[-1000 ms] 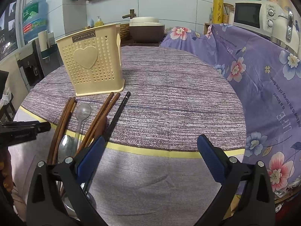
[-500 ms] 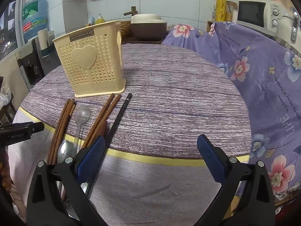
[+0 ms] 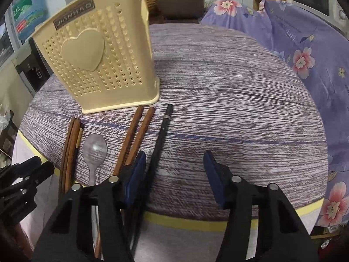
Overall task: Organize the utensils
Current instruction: 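Grasp the black chopstick with the right tool while the left tool grasps a brown chopstick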
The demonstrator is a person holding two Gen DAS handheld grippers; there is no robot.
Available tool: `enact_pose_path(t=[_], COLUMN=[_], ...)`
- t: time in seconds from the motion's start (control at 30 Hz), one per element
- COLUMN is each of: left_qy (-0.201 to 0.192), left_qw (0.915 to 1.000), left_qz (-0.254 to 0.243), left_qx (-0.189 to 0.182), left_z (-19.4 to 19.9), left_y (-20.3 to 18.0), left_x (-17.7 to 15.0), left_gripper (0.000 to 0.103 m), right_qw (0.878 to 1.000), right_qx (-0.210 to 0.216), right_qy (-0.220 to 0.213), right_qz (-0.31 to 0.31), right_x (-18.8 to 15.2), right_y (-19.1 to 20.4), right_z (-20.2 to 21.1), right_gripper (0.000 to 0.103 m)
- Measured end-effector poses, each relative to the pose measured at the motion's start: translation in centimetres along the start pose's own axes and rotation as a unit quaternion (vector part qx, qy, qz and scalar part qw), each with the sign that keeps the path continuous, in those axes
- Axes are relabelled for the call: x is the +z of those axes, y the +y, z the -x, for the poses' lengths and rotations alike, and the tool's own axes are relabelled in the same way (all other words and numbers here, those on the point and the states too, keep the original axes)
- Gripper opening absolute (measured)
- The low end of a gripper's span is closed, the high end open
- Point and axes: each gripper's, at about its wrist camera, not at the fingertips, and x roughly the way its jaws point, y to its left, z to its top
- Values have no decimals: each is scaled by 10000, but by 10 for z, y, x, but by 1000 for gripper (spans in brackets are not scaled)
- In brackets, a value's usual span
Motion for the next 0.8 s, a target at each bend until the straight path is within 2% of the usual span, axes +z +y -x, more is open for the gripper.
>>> enact_pose_path(t=[0.03, 0.2, 0.23, 0.33, 0.57, 0.63, 0.8], left_qy=[15, 57, 60, 77, 75, 51, 123], left_qw=[10000, 9999, 9999, 9999, 9999, 9997, 9993], left_qz=[10, -111, -126, -138, -102, -173, -223], left_qx=[-17, -22, -21, 10, 68, 184, 269], left_z=[-1, -5, -6, -8, -9, -11, -13], left_y=[0, -8, -9, -10, -10, -13, -14], left_x=[0, 0, -1, -1, 0, 3, 5], left_gripper=[49, 49, 49, 49, 49, 49, 50], right_qw=[9999, 9995, 9995, 10000, 9999, 9999, 9999], right_qx=[-99, -169, -202, -53, -38, -6, 69], right_qy=[3, 0, 0, 51, 50, 42, -18], right_qz=[71, 263, 241, 5, -79, -110, -155], right_x=[1, 1, 1, 3, 12, 14, 9], right_y=[4, 1, -4, -22, -20, -21, -20], right_z=[-1, -2, -1, 0, -7, -8, -3], right_gripper=[46, 35, 30, 23, 23, 23, 23])
